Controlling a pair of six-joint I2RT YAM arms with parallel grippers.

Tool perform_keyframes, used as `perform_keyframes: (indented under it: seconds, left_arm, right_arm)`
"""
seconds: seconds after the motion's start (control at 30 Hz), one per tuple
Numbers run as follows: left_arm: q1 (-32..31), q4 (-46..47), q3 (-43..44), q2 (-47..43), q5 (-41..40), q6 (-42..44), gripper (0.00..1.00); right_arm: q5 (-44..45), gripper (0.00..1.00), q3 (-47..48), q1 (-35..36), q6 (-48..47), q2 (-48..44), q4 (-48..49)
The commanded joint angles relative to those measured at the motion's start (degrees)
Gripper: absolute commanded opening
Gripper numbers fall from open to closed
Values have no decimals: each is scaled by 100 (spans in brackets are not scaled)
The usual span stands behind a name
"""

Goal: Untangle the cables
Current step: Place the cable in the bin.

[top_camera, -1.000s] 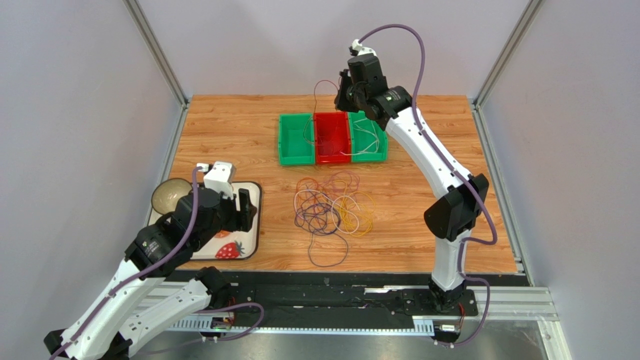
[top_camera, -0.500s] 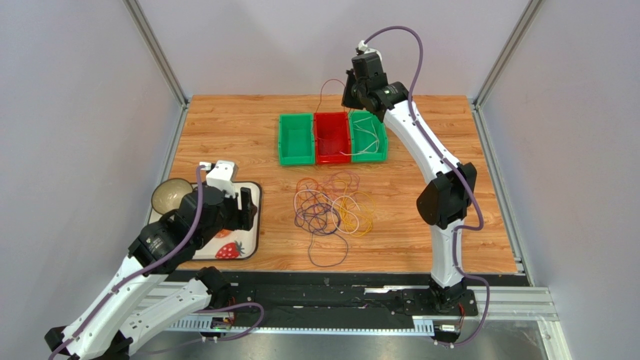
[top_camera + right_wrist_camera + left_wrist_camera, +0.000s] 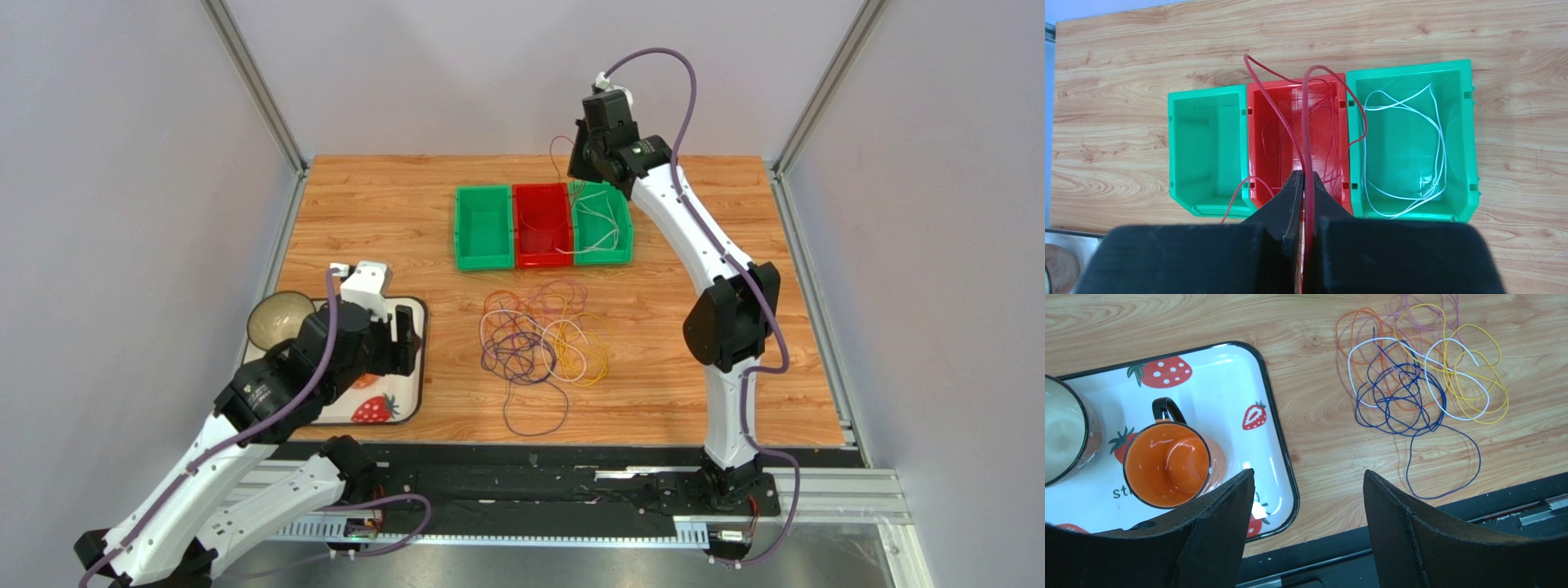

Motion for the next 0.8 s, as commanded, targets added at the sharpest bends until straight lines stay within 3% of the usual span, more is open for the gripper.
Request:
perform_keyframes:
  seconds: [0.0,0.77]
  left_arm:
    - [-17,38,15,78,-49,-1,74]
    - [-17,38,6,69,-66,-9,74]
  right_arm:
    - [-314,0,-19,16,61,-98,248]
    - [-1659,0,-185,-18,87,569,635]
